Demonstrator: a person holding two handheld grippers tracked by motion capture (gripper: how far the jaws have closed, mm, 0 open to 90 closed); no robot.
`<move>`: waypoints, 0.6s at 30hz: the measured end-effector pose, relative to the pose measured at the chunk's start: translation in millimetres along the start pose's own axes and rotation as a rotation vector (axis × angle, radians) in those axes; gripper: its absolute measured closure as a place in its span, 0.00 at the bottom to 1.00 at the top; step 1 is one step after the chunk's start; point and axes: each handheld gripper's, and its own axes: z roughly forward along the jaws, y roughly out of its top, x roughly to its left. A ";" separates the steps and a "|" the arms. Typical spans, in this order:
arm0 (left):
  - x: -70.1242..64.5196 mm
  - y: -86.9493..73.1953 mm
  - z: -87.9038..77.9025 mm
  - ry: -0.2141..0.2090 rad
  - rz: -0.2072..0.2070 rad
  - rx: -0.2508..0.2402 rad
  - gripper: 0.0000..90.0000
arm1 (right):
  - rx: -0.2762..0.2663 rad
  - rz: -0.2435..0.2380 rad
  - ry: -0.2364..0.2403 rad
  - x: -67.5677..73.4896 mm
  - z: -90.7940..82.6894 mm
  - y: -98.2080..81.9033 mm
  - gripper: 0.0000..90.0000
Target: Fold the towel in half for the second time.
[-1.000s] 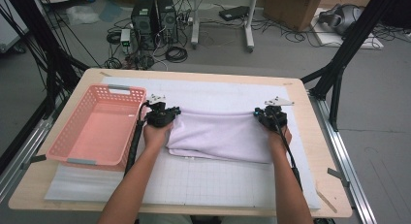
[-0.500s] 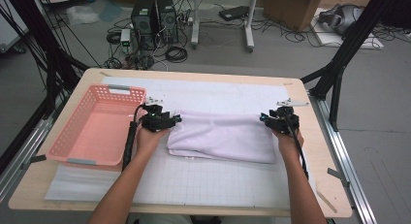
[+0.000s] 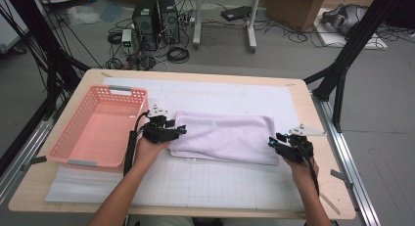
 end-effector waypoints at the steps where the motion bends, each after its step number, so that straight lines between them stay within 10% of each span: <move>1: -0.9 -2.3 -1.2 -0.008 0.002 0.004 0.48 | 0.008 0.002 0.000 -0.3 -2.1 -3.3 0.68; 18: -2.0 -34.6 -28.5 -0.058 0.003 0.005 0.53 | -0.012 0.018 0.060 11.2 -31.3 -22.2 0.63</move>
